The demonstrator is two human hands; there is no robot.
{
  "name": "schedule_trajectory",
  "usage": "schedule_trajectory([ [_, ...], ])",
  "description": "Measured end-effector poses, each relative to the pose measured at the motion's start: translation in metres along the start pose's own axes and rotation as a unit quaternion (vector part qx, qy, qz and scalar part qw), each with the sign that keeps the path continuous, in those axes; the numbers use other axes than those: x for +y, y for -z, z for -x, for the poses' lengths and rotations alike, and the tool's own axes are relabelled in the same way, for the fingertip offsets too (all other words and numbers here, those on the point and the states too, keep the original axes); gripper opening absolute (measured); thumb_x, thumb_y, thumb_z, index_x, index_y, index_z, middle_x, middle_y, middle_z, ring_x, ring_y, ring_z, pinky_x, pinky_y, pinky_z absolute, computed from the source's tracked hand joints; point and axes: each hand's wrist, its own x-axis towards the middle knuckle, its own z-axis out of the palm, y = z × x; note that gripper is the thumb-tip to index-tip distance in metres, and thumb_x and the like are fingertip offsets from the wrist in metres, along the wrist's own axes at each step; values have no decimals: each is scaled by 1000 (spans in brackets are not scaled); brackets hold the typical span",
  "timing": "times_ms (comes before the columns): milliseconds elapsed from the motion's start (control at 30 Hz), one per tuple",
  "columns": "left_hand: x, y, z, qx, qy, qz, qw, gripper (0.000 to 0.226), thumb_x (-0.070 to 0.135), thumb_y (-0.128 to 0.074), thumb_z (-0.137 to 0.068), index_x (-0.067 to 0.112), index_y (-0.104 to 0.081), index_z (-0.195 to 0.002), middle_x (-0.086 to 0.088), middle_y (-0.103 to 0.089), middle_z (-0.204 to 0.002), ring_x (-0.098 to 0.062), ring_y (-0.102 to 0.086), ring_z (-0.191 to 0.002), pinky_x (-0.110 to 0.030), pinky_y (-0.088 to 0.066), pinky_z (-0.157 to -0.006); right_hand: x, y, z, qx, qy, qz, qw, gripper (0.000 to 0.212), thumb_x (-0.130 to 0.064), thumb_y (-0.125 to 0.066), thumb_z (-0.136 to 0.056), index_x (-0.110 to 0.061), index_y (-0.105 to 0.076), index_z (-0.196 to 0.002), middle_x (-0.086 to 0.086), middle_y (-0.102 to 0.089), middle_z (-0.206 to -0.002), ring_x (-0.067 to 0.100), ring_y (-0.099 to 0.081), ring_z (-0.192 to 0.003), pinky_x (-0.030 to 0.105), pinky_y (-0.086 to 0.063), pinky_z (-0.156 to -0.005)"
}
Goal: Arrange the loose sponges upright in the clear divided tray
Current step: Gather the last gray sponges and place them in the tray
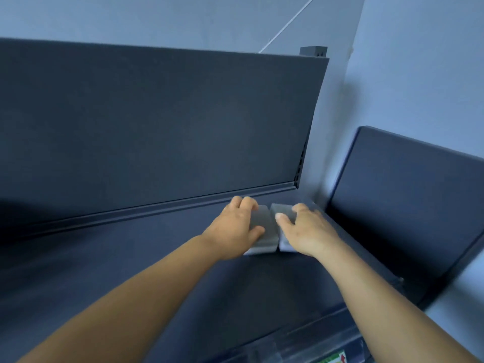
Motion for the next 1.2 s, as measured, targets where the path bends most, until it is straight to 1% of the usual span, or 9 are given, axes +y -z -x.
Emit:
schedule_trajectory([
  [67, -5, 1, 6, -13, 67, 7, 998, 63, 42, -50, -93, 15, -25, -145, -7, -40, -138, -26, -41, -127, -35, -39, -102, -3, -1, 0, 0, 7, -19, 1000, 55, -45, -38, -96, -12, -33, -139, 14, -51, -134, 32, -51, -120, 35, -42, -91],
  [167, -9, 1, 14, -30, 103, 32, 994, 69, 42, -48, -94, 16, -16, -149, -11, -45, -140, -28, -48, -124, -33, -41, -97, -8, -2, 3, -11, 19, -52, 998, 58, -38, -47, -94, -14, -27, -142, 11, -54, -130, 30, -56, -111, 32, -44, -81],
  [300, -16, 13, 30, 40, 123, 133, 983, 76, 30, -60, -89, 26, -15, -150, -3, -33, -147, -24, -59, -109, -29, -50, -84, -17, -2, 12, -18, 59, -147, 987, 71, -31, -56, -89, -25, -19, -148, 5, -38, -145, 26, -53, -111, 27, -40, -73],
  [467, -25, 39, 64, 103, 105, 143, 979, 93, 13, -65, -82, 34, -5, -150, 6, -18, -139, -16, -55, -80, -21, -53, -62, -41, -3, 38, -22, 145, -209, 967, 77, -19, -57, -88, -46, -15, -145, -8, -25, -145, 9, -49, -76, 18, -38, -48],
  [633, -44, 73, 108, 148, 96, 112, 978, 74, 15, -69, -80, 30, -30, -141, 8, -27, -138, -16, -52, -84, -31, -54, -73, -72, -11, 71, -2, 219, -221, 950, 58, -21, -61, -84, -48, -36, -129, -10, -42, -132, 15, -50, -99, 22, -42, -52],
  [767, -63, 102, 148, 190, 86, 88, 974, 48, 22, -68, -82, 27, -43, -122, 8, -44, -119, -8, -47, -75, -27, -46, -71, -103, -17, 100, 2, 251, -259, 933, 39, -21, -61, -83, -45, -46, -110, -10, -52, -117, 15, -54, -99, 26, -43, -54],
  [867, -80, 125, 182, 213, 91, 82, 969, 45, 20, -69, -81, 26, -45, -118, 9, -48, -116, -5, -47, -75, -23, -43, -69, -130, -22, 126, 10, 283, -267, 921, 33, -19, -60, -84, -42, -47, -104, -11, -54, -115, 15, -58, -97, 26, -45, -58],
  [1000, -103, 153, 233, 214, 95, 45, 971, 56, 21, -70, -82, 27, -46, -132, 9, -48, -113, -11, -48, -84, -20, -36, -78, -169, -33, 163, 18, 307, -270, 912, 42, -21, -59, -84, -46, -46, -115, -13, -52, -119, 15, -57, -100, 23, -43, -60],
  [1200, -134, 190, 299, 244, 107, 9, 964, 49, 22, -70, -82, 28, -51, -127, 6, -49, -109, -12, -47, -82, -21, -35, -79, -220, -44, 215, 16, 353, -278, 893, 44, -22, -59, -85, -43, -48, -122, -11, -53, -119, 13, -58, -99, 24, -46, -69],
])
